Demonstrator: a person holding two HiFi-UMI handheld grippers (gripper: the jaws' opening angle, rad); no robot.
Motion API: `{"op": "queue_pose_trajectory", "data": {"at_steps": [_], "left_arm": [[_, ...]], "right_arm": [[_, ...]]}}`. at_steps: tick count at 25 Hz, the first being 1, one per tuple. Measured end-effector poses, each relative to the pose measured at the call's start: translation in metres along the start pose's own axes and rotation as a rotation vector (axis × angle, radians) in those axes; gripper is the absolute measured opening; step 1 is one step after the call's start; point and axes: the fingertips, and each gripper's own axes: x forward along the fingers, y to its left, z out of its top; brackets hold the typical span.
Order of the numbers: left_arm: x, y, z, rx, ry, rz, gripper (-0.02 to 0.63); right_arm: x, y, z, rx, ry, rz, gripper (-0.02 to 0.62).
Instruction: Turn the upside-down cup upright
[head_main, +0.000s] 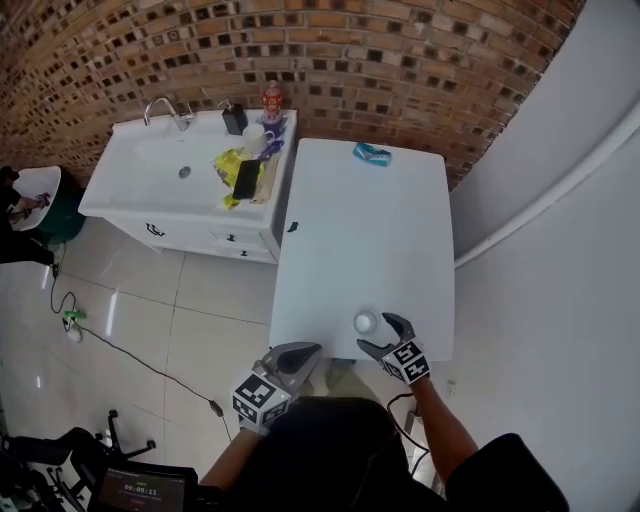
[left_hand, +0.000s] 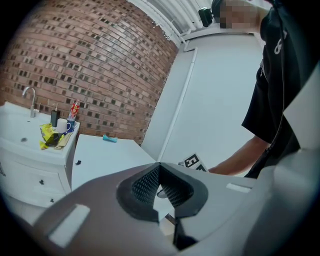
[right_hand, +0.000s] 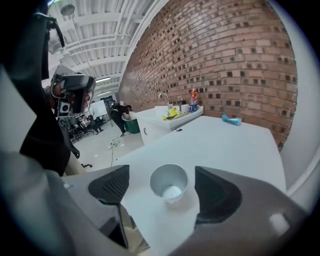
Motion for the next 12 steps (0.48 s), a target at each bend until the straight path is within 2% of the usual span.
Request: {"op": "queue_pose_trajectory", "data": {"at_steps": [7,9,12], "left_arm": [[-0.029,-0.011,-0.006,0.032,-0.040,-0.115,0.014],[-0.038,-0.015,-0.010,0.041,-0.044,-0.152,0.015],[-0.044,-0.022,-0.022,0.061,-0.036,-0.204,0.014]], "right_arm": [[-0.039,0.069,0.027,0.053,-0.112,-0.150,0.369],[-0.047,0.089,0.036,0.079,-0.151,-0.184,0.317],[-0.059,0.112,0.041,0.091,-0.200,-0.229,0.201]]}}
